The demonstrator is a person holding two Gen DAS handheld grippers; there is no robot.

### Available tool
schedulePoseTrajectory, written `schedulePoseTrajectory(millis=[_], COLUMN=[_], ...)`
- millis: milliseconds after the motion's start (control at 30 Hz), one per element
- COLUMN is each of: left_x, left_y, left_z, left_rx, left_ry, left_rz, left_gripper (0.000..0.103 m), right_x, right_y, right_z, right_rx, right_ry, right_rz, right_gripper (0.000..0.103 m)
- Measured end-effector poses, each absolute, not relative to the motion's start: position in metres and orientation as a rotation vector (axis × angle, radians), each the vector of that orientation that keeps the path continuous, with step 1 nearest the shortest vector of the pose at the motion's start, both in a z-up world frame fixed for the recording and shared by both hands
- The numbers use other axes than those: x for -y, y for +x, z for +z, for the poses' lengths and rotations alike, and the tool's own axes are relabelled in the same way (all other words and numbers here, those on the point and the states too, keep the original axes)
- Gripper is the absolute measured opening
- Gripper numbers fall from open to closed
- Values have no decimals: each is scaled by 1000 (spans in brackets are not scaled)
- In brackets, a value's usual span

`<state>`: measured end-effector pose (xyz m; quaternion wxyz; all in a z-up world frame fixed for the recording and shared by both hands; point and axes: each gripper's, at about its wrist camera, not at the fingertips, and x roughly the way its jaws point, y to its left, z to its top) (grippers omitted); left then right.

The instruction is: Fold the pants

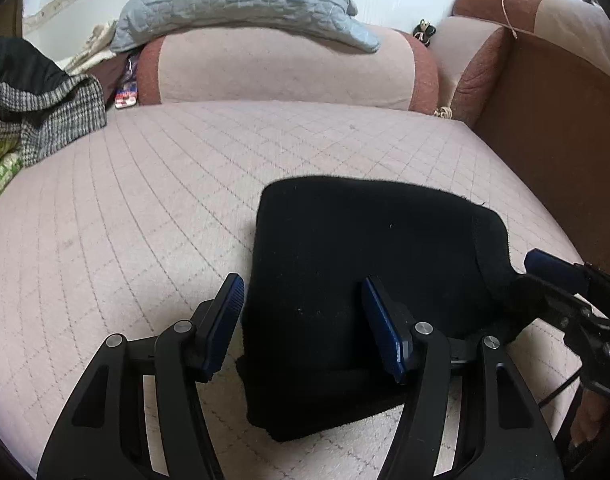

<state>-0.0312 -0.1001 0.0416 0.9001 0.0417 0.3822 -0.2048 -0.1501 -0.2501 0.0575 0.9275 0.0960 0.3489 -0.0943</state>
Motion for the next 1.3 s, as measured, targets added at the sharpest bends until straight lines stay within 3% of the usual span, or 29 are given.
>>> schedulePoseTrajectory(millis=[267, 500, 967, 1300], left_x=[92, 91, 93, 92], left_y=[-36, -36, -31, -16], left_z=[51, 61, 70, 49], left_rx=[-797, -806, -769, -834], left_ry=[61, 34, -11, -22], left_rz=[-417, -394, -440, -402], left_gripper=[61, 61, 61, 61], right_x=[258, 261, 273, 290], right_y=[-155, -160, -152, -146], right_z=[63, 64, 86, 73], right_rx=[-704, -702, -793, -694], right_ry=[214, 213, 286, 284], right_rz=[-198, -225, -339, -358], right_gripper=[52, 65, 69, 69])
